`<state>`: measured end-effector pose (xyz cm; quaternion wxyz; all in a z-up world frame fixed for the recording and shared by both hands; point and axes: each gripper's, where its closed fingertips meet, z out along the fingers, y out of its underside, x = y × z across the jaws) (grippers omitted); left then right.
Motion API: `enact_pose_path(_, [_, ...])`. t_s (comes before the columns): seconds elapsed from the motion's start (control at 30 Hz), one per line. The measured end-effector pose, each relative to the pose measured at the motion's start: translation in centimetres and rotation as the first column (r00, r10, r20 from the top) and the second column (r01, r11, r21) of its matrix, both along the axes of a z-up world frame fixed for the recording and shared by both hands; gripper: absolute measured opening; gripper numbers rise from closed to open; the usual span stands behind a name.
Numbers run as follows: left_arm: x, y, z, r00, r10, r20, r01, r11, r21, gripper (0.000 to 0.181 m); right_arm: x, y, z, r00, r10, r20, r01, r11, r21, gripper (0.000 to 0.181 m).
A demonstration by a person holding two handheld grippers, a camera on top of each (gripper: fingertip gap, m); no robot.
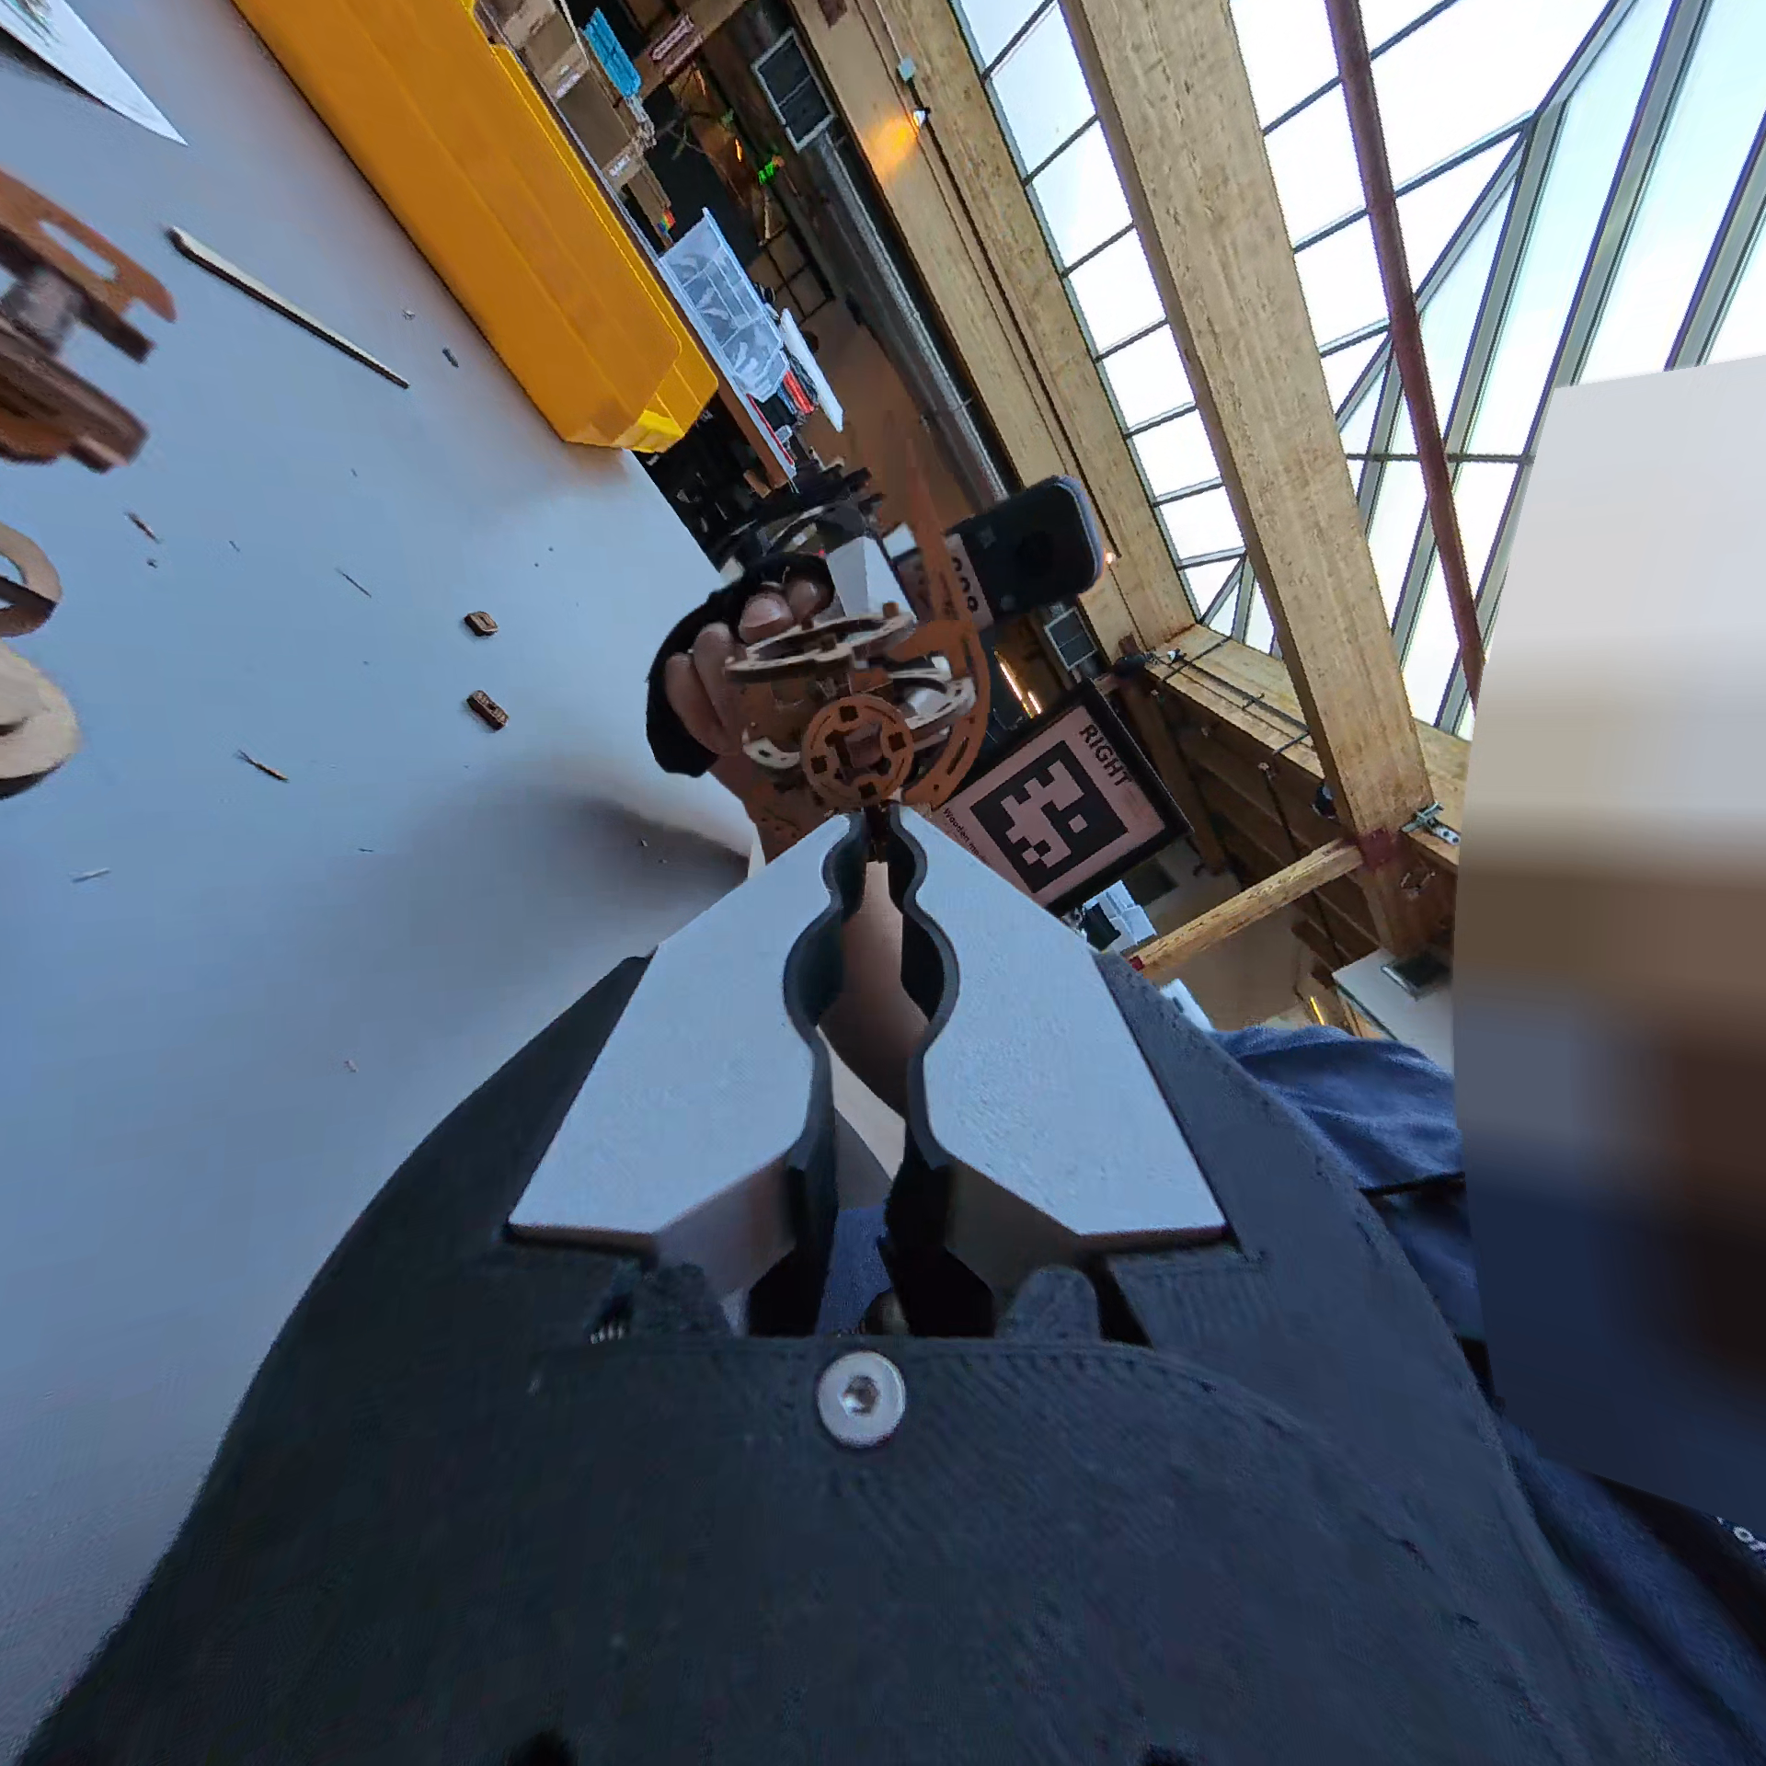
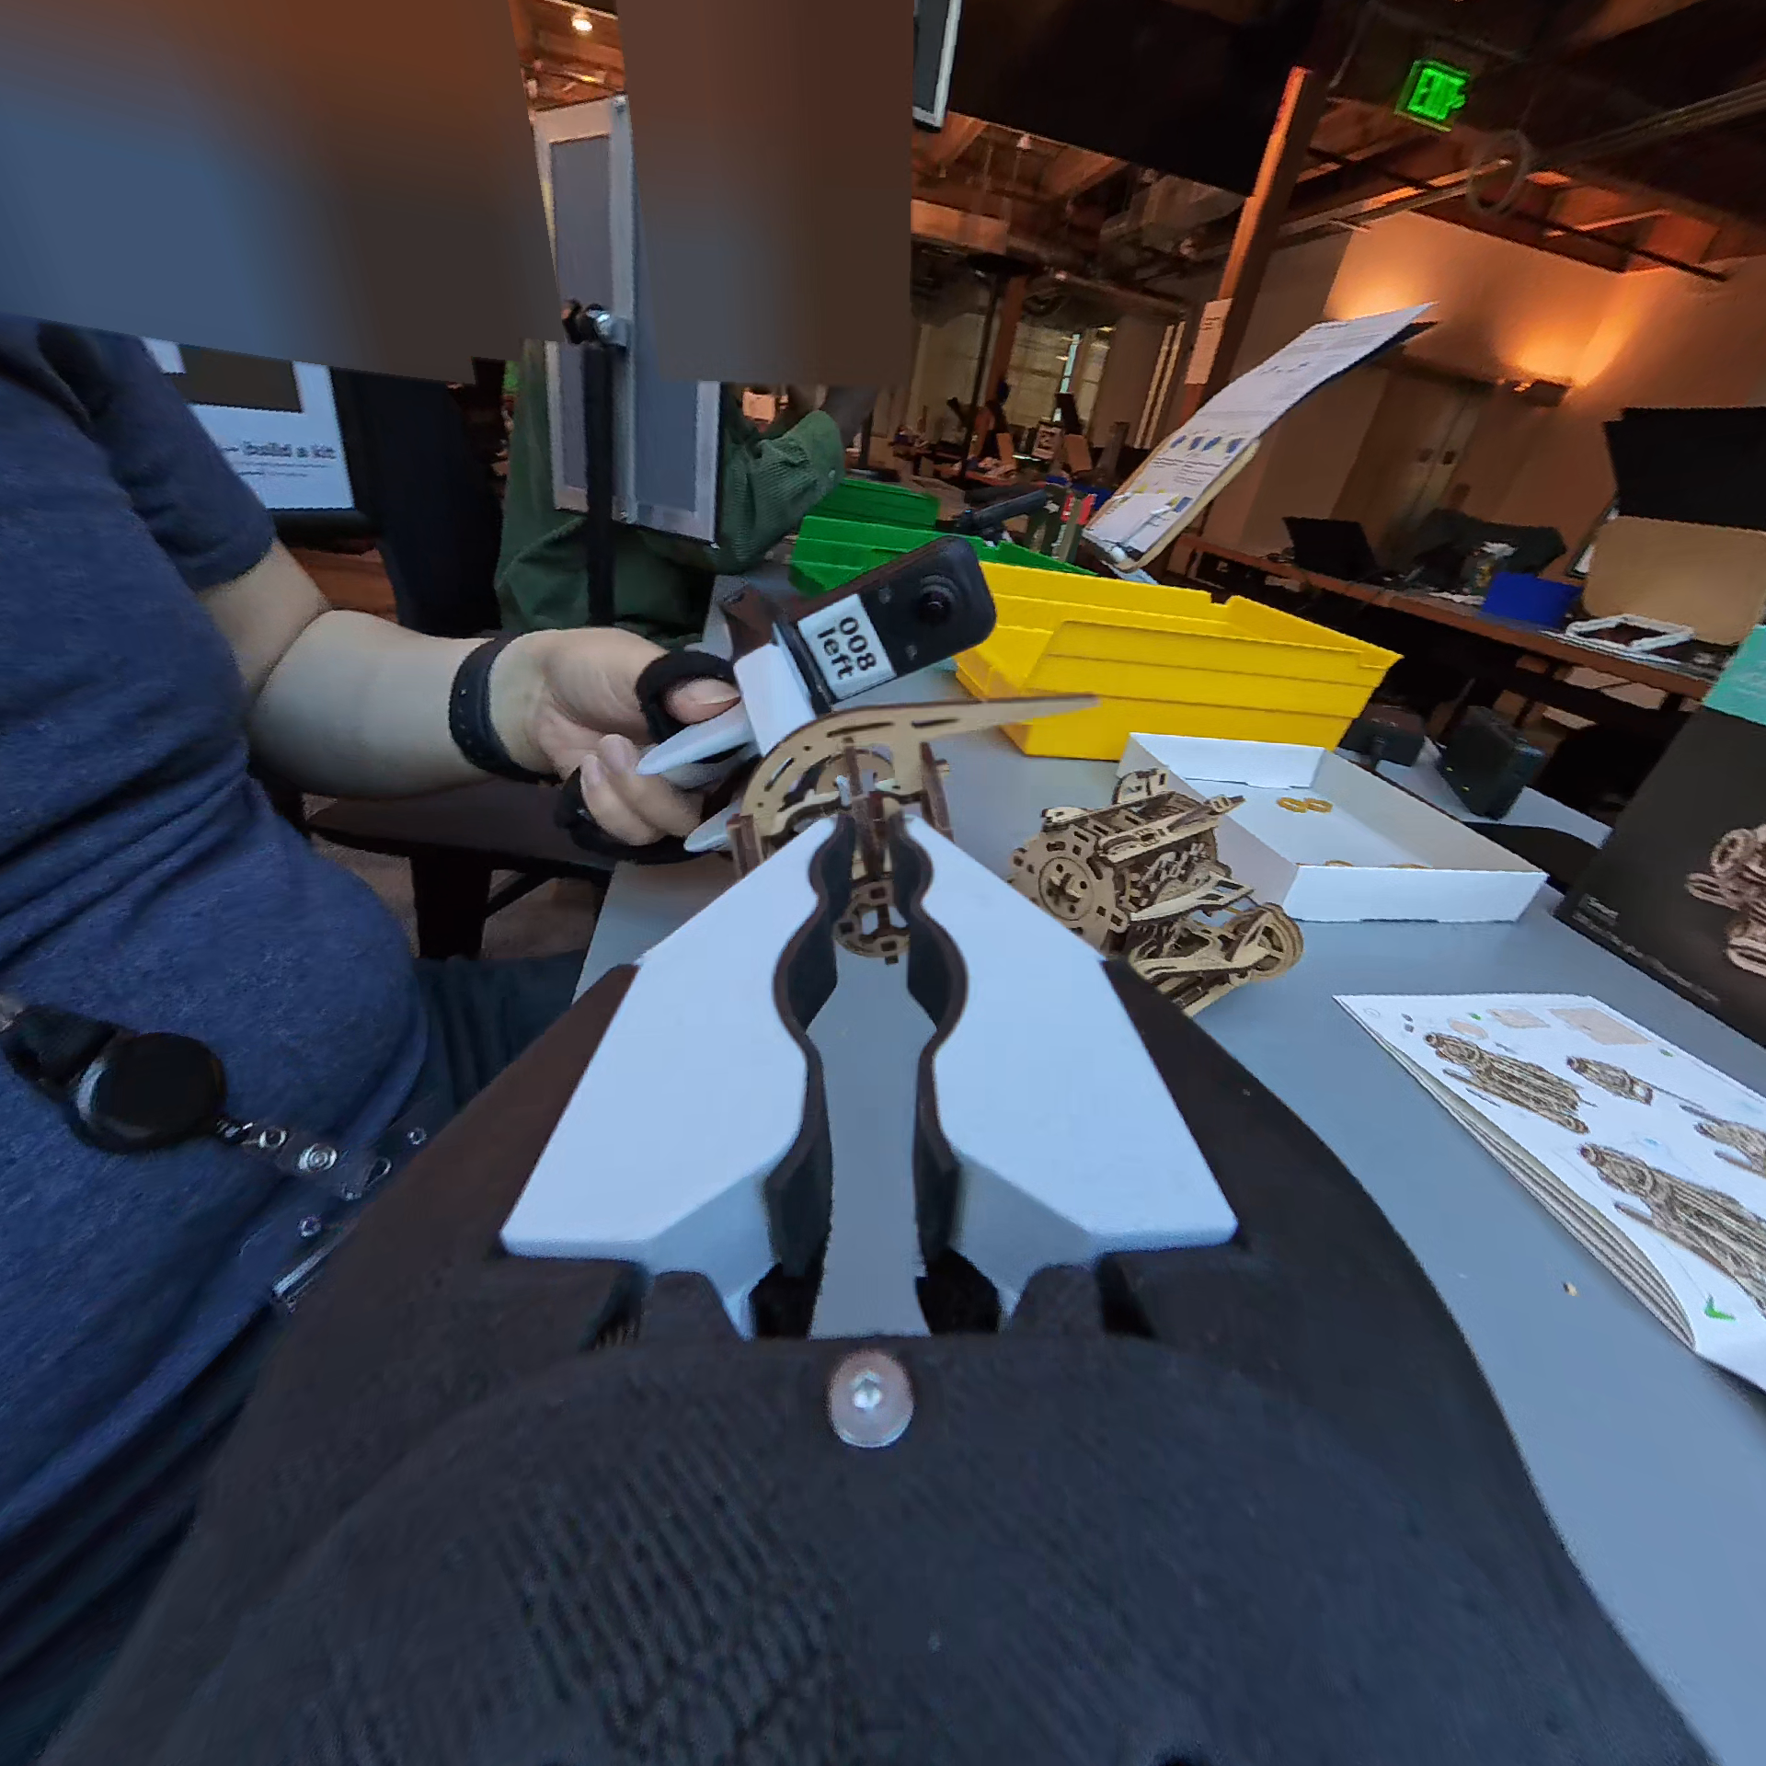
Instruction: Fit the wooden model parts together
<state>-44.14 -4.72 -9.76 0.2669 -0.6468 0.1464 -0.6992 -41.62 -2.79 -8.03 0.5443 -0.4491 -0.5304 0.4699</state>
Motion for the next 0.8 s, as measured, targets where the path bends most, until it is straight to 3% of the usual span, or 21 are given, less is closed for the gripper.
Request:
enact_pose_path(0.17, [-1.2, 1.6, -0.1, 0.995, 0.1, 0.029, -0.1, 0.995, -0.014, 0.001, 0.5, 2.3, 1.3, 0.955, -0.26, -0.142, 0.24, 0.96, -0.143, 0.038])
enact_pose_path(0.3, [-2.5, 2.9, -0.5, 0.973, 0.227, 0.039, -0.226, 0.974, -0.024, 0.0, 1.7, 3.0, 1.3, 0.789, -0.574, -0.219, 0.479, 0.798, -0.366, 0.04])
enact_pose_path(0.37, [-3.1, 3.5, -0.8, 0.955, 0.29, 0.058, -0.288, 0.957, -0.046, 0.0, 0.5, 1.9, 1.1, 0.721, -0.656, -0.222, 0.564, 0.743, -0.36, 0.035])
enact_pose_path(0.53, [-3.8, 3.6, -0.9, 0.92, 0.376, 0.109, -0.372, 0.927, -0.057, 0.0, -4.0, 1.7, -0.3, 0.67, -0.735, -0.103, 0.708, 0.675, -0.21, 0.029])
enact_pose_path(0.8, [-4.6, 3.8, -0.1, 0.893, 0.435, 0.115, -0.441, 0.897, 0.034, 0.001, -5.2, 3.5, -0.2, 0.648, -0.758, -0.077, 0.734, 0.648, -0.206, 0.02])
